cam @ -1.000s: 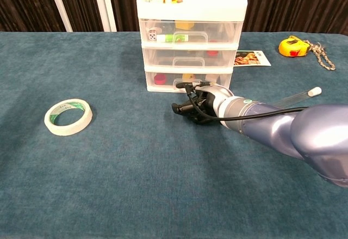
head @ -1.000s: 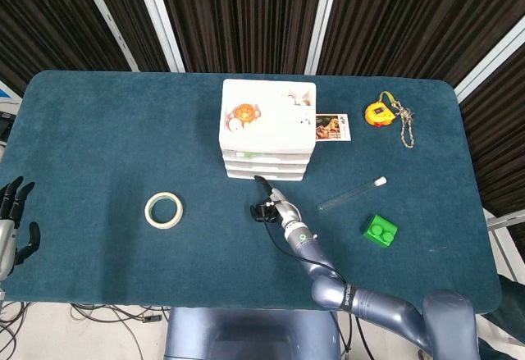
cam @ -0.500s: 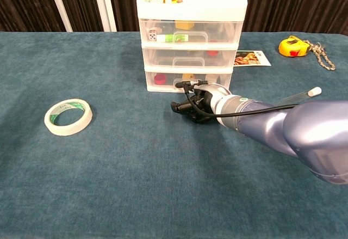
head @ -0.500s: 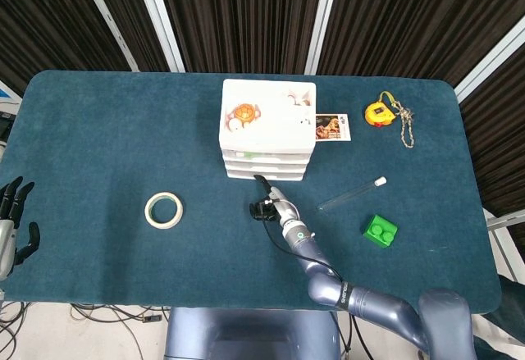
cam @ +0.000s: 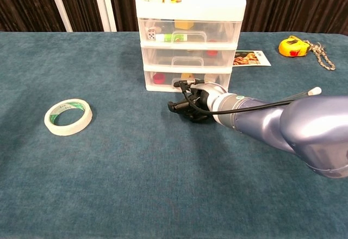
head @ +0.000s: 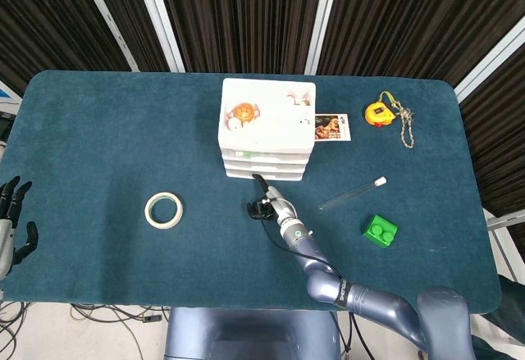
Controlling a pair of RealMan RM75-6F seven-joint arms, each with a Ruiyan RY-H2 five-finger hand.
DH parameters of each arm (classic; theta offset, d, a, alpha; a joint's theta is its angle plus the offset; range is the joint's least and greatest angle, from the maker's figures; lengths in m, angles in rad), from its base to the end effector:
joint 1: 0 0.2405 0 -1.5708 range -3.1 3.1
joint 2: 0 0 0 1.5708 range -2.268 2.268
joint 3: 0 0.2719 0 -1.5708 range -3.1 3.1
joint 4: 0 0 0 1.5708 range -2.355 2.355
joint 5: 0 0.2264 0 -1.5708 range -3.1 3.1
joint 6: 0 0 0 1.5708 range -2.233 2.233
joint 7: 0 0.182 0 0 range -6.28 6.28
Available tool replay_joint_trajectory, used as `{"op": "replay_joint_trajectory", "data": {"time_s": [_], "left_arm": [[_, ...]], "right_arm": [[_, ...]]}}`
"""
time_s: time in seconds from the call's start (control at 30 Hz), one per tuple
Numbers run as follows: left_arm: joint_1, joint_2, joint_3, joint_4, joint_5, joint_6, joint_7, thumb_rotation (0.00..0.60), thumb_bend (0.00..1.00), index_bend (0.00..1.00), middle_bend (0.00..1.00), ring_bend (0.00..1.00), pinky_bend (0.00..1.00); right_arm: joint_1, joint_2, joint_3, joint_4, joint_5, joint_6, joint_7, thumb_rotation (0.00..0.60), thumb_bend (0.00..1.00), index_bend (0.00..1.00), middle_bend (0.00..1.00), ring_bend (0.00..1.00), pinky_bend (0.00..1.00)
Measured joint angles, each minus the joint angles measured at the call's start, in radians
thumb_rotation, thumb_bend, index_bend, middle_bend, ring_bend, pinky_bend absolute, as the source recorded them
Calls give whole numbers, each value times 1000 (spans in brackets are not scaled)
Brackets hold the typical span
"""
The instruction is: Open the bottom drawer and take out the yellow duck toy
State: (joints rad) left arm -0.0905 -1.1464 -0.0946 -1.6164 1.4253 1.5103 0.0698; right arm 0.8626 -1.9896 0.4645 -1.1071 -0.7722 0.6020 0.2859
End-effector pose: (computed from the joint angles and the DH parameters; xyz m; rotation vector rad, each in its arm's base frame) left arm -0.3330 0.2325 0.1581 -1.2969 -0.8560 -0.8894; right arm -0.0854 -0.4077 -0.1840 1.2658 -2.1901 1.1883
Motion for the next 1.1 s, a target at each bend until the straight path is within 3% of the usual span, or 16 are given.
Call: {"op": "replay_joint_trajectory", "data": {"time_s": [1.1], "left_arm": [[1, 2, -5, -8, -13, -2, 15, 600, 608, 60, 0, 0, 0]], "right_arm": [[-5, 9, -22, -19, -36, -37, 26, 600, 590, 123, 885, 857, 918]]}}
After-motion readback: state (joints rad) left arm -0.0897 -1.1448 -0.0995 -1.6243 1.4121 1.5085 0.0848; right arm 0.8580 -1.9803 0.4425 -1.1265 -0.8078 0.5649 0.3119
